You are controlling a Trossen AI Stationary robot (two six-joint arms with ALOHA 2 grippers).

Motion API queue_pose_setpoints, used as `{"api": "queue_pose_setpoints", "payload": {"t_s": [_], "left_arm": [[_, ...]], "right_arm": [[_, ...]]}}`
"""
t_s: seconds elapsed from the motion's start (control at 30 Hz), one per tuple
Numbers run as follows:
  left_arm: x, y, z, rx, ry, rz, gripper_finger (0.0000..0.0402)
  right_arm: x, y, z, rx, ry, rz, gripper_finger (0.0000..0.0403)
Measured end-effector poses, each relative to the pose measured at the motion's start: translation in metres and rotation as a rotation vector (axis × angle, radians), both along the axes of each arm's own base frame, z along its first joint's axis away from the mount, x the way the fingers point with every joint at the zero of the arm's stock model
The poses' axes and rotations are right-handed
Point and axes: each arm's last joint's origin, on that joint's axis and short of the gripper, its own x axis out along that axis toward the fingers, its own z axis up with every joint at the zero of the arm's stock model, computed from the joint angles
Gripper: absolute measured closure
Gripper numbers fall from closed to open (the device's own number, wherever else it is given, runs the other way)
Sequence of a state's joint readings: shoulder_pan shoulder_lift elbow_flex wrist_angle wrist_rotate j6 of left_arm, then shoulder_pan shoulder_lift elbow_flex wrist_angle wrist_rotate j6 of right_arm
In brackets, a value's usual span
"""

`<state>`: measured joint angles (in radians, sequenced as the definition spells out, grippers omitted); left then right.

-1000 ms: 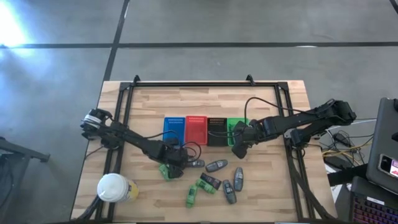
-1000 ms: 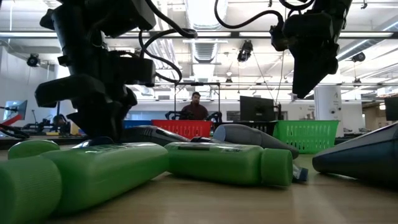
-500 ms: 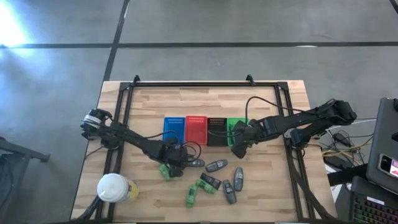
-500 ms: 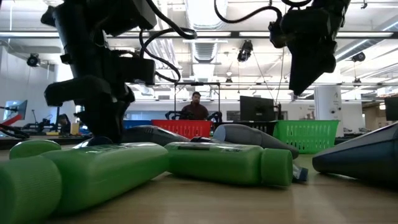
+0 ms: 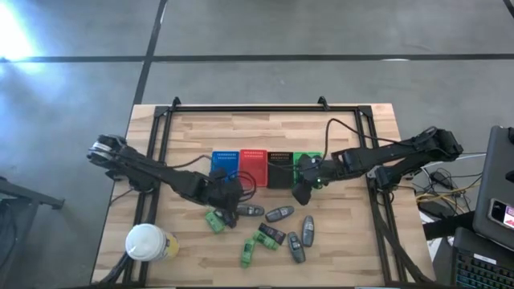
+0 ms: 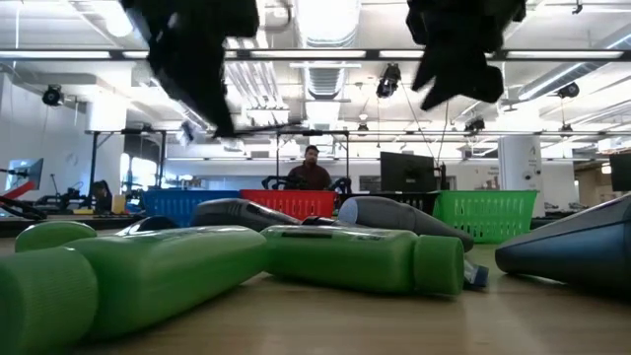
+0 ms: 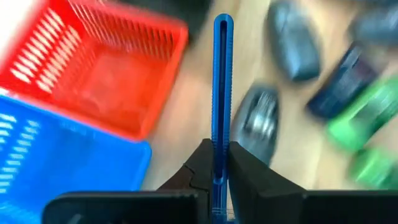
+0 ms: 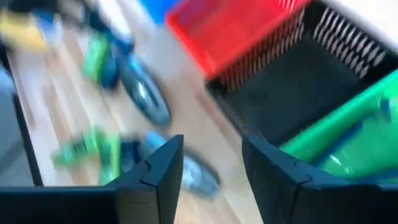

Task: Pick & Place Travel size toiletries
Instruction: Put the razor into the green basket

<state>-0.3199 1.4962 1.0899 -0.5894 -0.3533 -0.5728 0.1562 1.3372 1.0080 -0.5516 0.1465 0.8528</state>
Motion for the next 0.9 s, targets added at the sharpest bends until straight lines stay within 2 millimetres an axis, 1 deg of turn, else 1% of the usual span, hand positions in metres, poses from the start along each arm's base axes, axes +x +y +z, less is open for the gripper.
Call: {"api": "queue_pose_setpoints", "payload": {"t_s": [0.2, 0.3, 0.4, 0.5, 0.6, 0.67, 0.77, 0.9], "left_arm": [[-0.012, 0.015, 0.047, -0.018, -0.321, 0.204, 0.0374], [-0.017, 0.02, 0.073, -0.027, -0.514, 0.256, 0.0374], [-0.019, 0.022, 0.091, -0.041, -0.665, 0.241, 0.0374], [-0.017, 0.022, 0.098, -0.042, -0.75, 0.224, 0.0374], [-0.015, 0.021, 0.102, -0.053, -0.797, 0.22, 0.0374], [-0.013, 0.02, 0.102, -0.055, -0.801, 0.216, 0.0374], [-0.011, 0.019, 0.1, -0.061, -0.805, 0.21, 0.0374], [-0.01, 0.019, 0.102, -0.077, -0.824, 0.201, 0.0374]], "right_arm": [[0.004, -0.003, 0.024, 0.007, -0.241, -0.171, 0.0192], [0.009, -0.002, 0.038, 0.024, -0.391, -0.164, 0.0168], [0.017, 0.0, 0.052, 0.027, -0.558, -0.14, 0.0148], [0.026, 0.001, 0.059, 0.011, -0.672, -0.127, 0.0134], [0.032, 0.002, 0.062, -0.012, -0.736, -0.121, 0.0127], [0.034, 0.003, 0.064, -0.016, -0.775, -0.116, 0.0125], [0.035, 0.004, 0.065, -0.026, -0.791, -0.107, 0.0125], [0.035, 0.004, 0.067, -0.042, -0.804, -0.098, 0.0136]]}}
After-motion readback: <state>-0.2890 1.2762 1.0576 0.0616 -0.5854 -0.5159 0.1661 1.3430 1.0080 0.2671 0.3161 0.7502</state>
